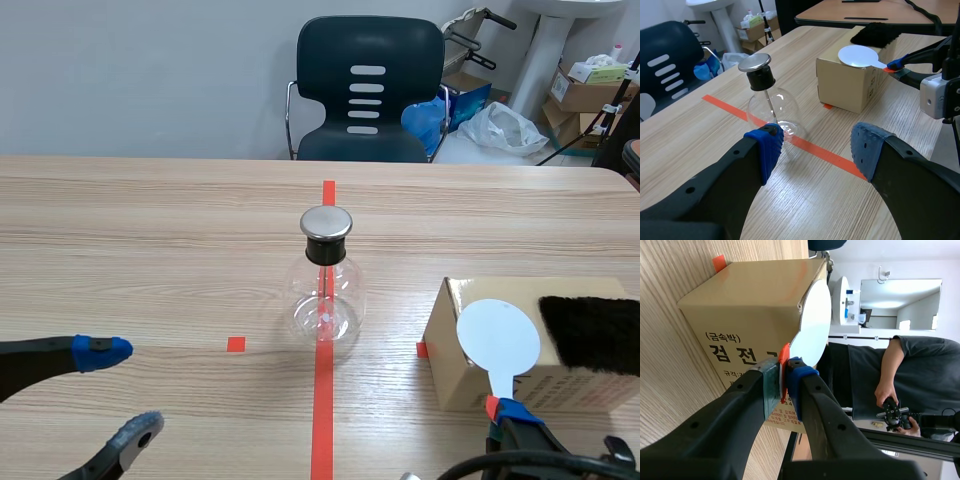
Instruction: Do the electroscope experiment
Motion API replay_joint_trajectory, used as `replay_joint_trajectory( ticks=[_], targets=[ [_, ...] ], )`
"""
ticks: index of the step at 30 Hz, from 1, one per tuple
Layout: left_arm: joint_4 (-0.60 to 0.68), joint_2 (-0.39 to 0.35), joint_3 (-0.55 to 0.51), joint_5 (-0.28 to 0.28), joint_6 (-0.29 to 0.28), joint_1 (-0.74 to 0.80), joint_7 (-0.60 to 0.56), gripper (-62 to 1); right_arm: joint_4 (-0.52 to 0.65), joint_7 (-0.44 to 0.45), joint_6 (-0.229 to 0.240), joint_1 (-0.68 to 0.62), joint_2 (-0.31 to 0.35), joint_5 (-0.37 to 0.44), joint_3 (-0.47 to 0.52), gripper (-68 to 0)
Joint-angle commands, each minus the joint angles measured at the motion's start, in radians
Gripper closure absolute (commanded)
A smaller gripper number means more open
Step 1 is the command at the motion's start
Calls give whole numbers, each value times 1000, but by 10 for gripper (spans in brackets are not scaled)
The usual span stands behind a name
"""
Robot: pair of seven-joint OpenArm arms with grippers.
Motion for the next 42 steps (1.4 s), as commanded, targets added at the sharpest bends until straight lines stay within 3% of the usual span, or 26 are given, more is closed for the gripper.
replay_joint_trajectory(
  ticks=[1,13,20,30,34,42],
  targets=[
    [19,5,3,-6,3,5,-18,-328,19,-3,-46,-3,11,3,6,-10],
    [18,5,3,-6,2,-4,-8,-322,19,-3,-46,-3,11,-1,6,-10],
    [17,5,3,-6,3,-63,90,-145,63,-29,-46,-8,32,-23,6,-11],
    [2,14,13,-51,2,-202,195,-56,227,-201,-46,-25,89,-111,6,-11],
    [-65,39,66,-67,-2,-292,212,-55,290,-260,-46,-19,97,-159,6,-11],
    [-241,85,220,-66,-3,-475,218,-55,317,-365,-46,55,97,-163,-56,-11]
  ],
)
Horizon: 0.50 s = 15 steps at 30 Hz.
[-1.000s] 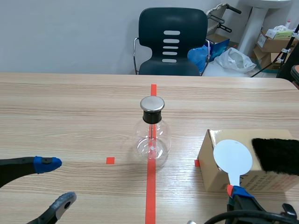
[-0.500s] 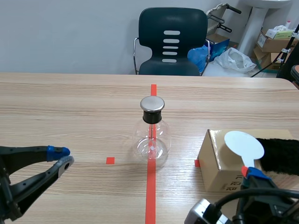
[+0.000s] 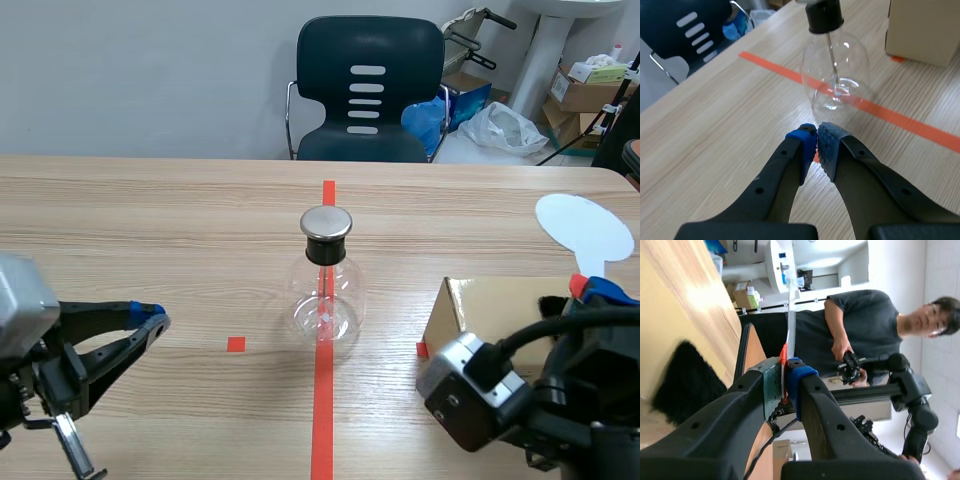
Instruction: Do the electroscope experiment
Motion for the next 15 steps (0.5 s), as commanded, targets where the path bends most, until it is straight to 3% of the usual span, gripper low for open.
replay_joint_trajectory(
  ticks=[1,5,15],
  targets=[
    [-2,16,11,-1,1,-24,-15,-55,2,-15,-44,45,5,-1,-21,-11],
    [-69,38,82,3,-9,-98,-16,-55,1,-29,-8,106,5,-1,-67,-11],
    [-195,96,232,3,-14,-254,-16,-55,-64,-27,15,240,5,-1,-174,-11]
  ],
)
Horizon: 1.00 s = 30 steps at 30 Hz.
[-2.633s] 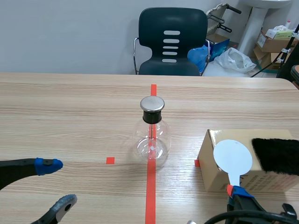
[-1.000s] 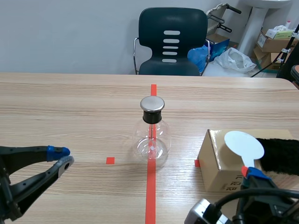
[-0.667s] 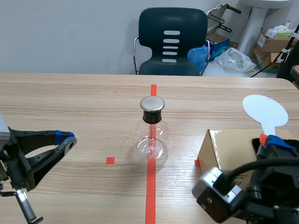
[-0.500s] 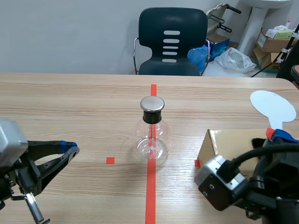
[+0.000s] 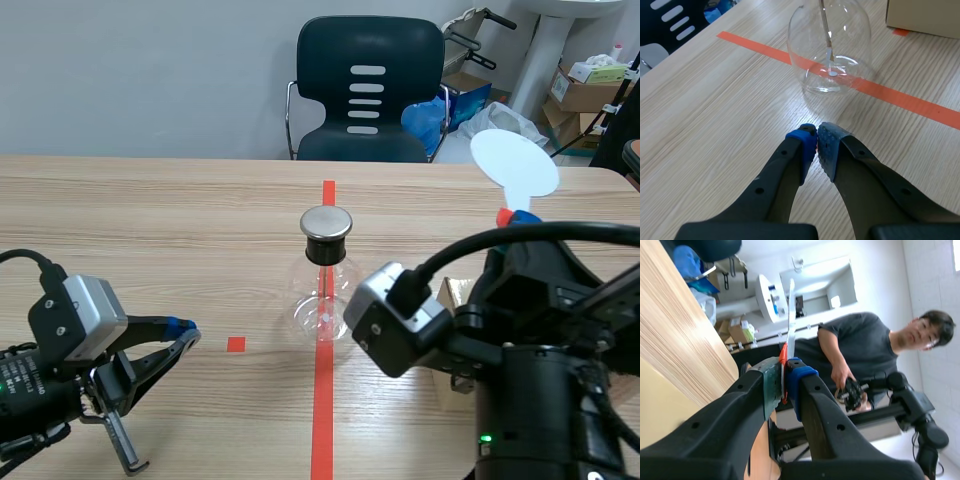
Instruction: Do the electroscope experiment
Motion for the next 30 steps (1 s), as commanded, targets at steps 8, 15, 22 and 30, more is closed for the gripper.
replay_joint_trajectory(
  ticks=[8,15,22,30],
  targets=[
    [-80,82,96,-3,-8,-112,-14,-55,-116,27,-4,122,0,-1,-82,-11],
    [-148,134,113,1,-10,-165,-14,-55,-192,23,-3,166,-15,-1,-105,-11],
    [-189,172,135,1,-18,-208,-14,-55,-247,25,22,196,-33,19,-115,-11],
    [-227,209,154,32,-20,-227,-14,-55,-252,8,50,208,-34,48,-116,-11]
  ],
)
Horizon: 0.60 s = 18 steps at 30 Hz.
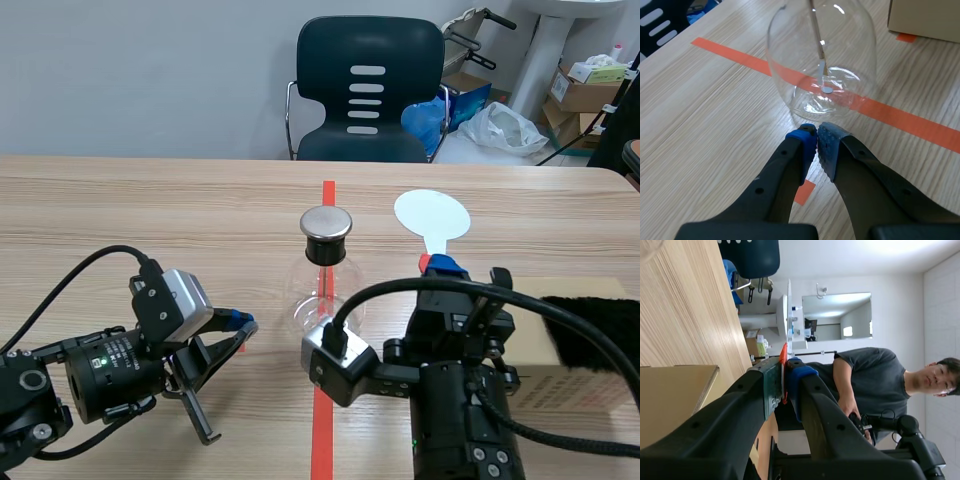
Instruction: Do the electroscope experiment
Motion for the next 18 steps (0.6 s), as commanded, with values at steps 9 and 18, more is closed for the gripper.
replay_joint_trajectory(
  ticks=[9,18],
  targets=[
    [2,21,-2,10,4,-8,-15,-55,12,-18,-10,23,0,-4,-1,-10],
    [2,21,-5,11,15,-8,-15,-55,12,-18,-10,23,0,-4,-1,-10]
  ],
)
